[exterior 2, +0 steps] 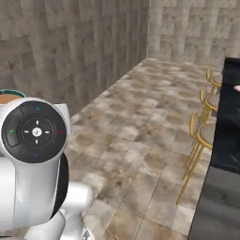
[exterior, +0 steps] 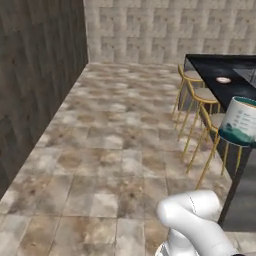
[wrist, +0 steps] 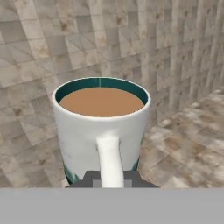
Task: Pick the cup of tea, navigate to the dining table, and place it on the saucer.
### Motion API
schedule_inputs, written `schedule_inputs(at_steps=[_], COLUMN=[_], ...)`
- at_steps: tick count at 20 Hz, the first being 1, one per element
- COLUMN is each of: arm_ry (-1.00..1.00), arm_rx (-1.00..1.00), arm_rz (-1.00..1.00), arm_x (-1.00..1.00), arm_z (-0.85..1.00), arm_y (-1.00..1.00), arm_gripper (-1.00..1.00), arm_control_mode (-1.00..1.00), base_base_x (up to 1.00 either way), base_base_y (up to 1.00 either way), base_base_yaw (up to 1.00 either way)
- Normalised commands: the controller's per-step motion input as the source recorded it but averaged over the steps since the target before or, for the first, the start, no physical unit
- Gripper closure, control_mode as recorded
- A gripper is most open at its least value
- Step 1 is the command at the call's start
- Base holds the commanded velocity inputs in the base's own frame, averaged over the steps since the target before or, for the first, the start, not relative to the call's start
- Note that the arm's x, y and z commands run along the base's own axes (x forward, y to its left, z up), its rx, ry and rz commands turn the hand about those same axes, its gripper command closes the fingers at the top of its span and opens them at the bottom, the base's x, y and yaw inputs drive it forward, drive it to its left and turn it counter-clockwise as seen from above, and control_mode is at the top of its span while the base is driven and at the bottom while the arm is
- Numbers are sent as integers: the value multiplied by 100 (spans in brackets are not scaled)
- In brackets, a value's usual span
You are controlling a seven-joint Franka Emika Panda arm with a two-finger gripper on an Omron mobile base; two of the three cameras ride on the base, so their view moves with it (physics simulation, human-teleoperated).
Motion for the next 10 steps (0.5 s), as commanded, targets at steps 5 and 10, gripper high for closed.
schedule_inputs(at_steps=[5, 10], arm_ry=[0, 0], arm_rx=[0, 0], arm_rz=[0, 0], arm_x=[0, 0], arm_z=[0, 0], arm_y=[0, 0], arm_gripper=[100, 100], arm_control_mode=[100, 100], base_base_x=[100, 100], base_base_y=[91, 90], base_base_yaw=[-58, -58])
